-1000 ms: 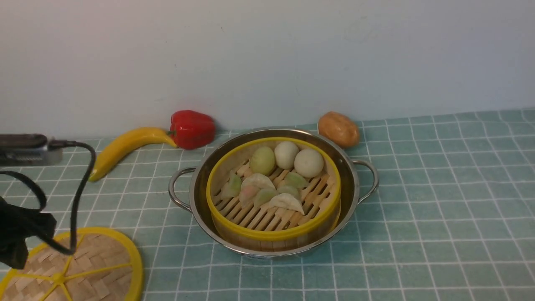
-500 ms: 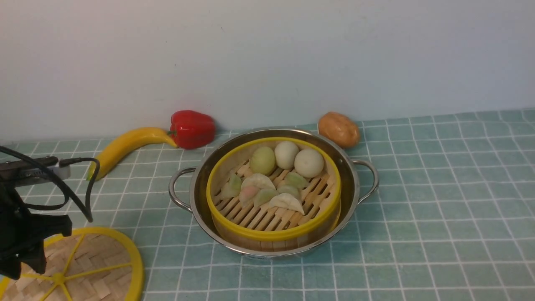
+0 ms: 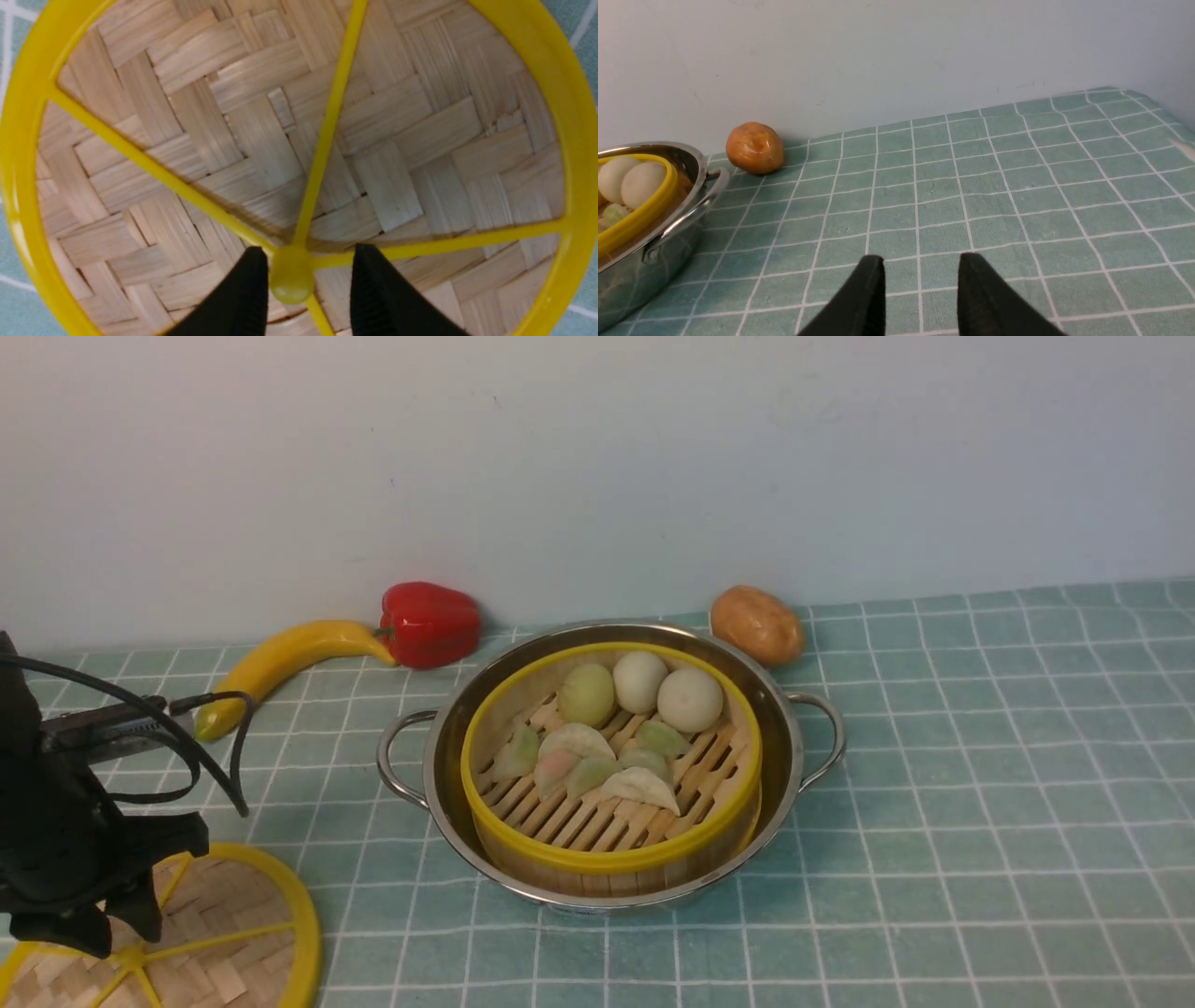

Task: Place the steamer in the pot on the blue tablecloth, and put the lid on the steamer.
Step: 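Grasp the bamboo steamer lid lying on the table by its centre knob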

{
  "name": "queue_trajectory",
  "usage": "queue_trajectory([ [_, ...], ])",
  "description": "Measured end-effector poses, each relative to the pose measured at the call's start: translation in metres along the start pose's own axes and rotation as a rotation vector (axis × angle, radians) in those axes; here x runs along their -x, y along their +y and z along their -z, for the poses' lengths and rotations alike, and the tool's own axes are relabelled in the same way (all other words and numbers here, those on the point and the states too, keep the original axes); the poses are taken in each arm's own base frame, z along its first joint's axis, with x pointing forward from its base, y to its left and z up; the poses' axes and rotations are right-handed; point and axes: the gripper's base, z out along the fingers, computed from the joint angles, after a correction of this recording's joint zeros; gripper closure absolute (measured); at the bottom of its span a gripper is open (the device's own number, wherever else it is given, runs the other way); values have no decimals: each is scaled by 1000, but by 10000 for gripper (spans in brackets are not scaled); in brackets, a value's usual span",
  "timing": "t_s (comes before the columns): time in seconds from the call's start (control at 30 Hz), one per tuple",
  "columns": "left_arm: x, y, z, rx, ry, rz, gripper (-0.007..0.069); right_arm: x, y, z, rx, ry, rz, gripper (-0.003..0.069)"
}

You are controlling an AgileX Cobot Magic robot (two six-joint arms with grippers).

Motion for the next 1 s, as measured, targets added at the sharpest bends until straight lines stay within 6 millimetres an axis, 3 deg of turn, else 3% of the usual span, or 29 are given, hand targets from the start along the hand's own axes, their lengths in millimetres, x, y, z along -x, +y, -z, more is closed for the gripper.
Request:
queue_trajectory([
  [0.2, 2, 0, -16, 11, 55, 6, 382, 0, 0, 0, 0, 0, -1, 419],
  [0.37, 2, 0, -17, 14, 60, 9, 386, 0, 0, 0, 1, 0, -3, 419],
  [0.53, 2, 0, -17, 19, 70, 8, 505, 0, 0, 0, 1, 0, -3, 419],
  [0.77, 1, 0, -16, 21, 81, -14, 510, 0, 0, 0, 1, 0, -3, 419],
  [0.9, 3, 0, -11, 20, 88, -47, 510, 0, 0, 0, 1, 0, -3, 419],
  [1.0, 13, -1, 15, 9, -1, -73, 510, 0, 0, 0, 1, 0, -3, 419],
])
